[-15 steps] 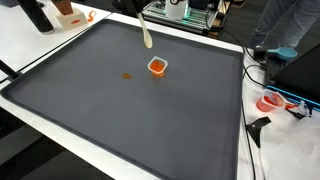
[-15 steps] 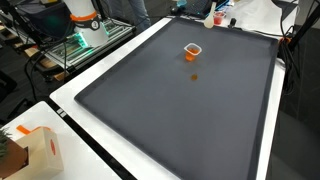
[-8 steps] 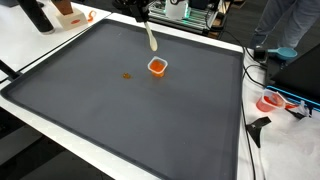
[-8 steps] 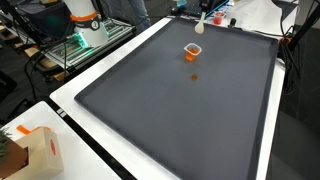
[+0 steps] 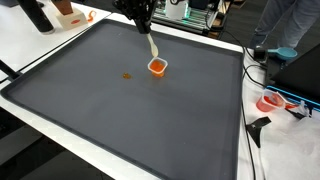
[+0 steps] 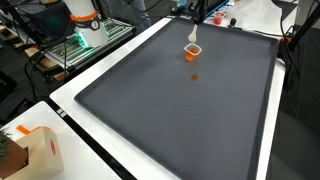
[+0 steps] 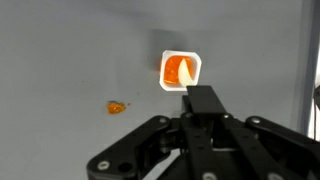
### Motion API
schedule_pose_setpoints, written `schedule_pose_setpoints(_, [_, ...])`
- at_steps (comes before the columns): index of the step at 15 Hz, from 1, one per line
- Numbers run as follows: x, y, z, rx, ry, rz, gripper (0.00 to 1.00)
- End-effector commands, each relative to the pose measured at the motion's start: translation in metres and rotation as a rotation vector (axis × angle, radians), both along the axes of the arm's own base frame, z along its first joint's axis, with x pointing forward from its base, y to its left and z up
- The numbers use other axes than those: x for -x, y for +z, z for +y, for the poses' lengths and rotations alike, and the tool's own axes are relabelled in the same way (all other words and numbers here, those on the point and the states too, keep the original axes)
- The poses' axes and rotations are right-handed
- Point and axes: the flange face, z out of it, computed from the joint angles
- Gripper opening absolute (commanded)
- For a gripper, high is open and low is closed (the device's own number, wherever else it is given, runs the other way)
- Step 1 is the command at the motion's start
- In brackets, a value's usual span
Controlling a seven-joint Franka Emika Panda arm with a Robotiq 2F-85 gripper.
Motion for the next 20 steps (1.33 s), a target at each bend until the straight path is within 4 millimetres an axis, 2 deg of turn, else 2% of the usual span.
schedule_pose_setpoints(1, [0.006, -0.013, -0.002, 0.004, -0.039, -0.025, 0.03])
schedule_pose_setpoints(13, [0.007, -0.047, 0.003, 0.007, -0.033, -0.036, 0.03])
schedule_pose_setpoints(20, [0.008, -0.057, 0.003, -0.01, -0.041, -0.057, 0.03])
